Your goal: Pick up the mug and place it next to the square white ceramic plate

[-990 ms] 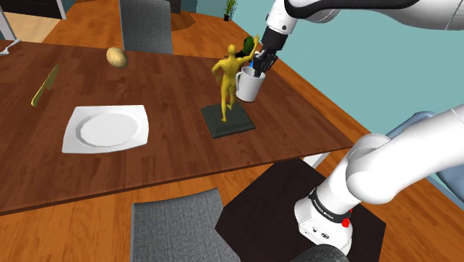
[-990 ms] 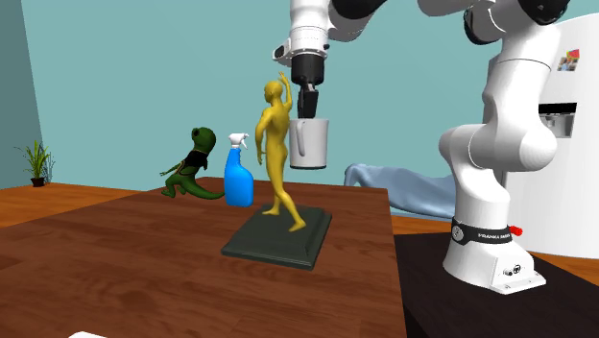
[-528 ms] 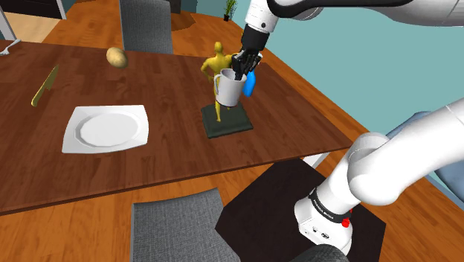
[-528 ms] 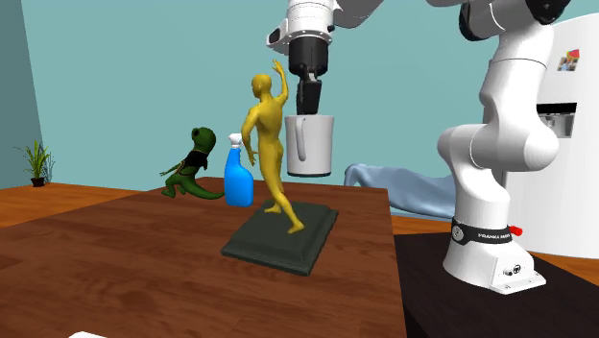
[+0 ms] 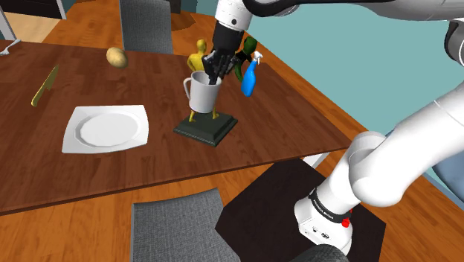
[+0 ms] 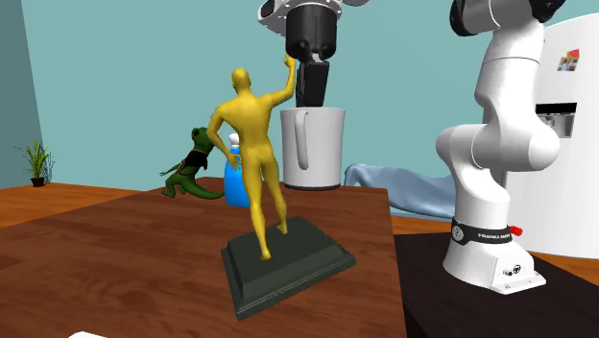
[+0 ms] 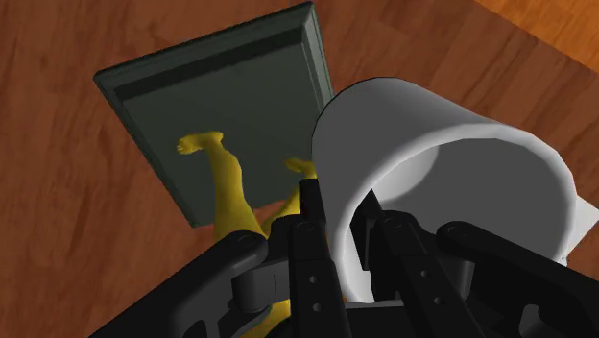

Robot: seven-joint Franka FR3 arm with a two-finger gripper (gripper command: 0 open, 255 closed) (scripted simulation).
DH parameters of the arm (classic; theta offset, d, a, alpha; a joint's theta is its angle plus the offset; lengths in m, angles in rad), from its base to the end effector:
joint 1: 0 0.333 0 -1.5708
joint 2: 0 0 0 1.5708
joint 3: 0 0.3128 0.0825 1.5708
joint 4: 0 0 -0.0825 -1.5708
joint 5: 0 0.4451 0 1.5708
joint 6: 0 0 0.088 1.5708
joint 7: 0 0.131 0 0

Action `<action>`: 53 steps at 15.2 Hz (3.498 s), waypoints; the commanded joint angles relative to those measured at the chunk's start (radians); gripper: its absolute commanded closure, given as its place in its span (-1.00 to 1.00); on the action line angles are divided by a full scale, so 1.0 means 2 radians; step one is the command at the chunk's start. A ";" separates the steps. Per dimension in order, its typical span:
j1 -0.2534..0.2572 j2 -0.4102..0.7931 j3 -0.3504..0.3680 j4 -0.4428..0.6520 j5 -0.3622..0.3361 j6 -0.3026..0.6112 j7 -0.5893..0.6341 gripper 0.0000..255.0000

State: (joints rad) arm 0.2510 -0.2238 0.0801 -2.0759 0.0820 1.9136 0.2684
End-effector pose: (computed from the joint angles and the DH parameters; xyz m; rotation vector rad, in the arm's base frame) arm 0.5243 0.1901 0.4864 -3.0649 -0.0552 -0.0622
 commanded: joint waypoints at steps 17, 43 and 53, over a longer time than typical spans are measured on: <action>0.054 0.129 0.074 0.104 -0.022 0.031 0.135 1.00; 0.057 0.185 0.073 0.000 -0.035 0.190 0.139 1.00; 0.057 0.185 0.073 0.000 -0.035 0.190 0.139 -1.00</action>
State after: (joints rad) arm 0.3656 0.1472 0.2268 -2.0751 0.0120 2.2935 0.5465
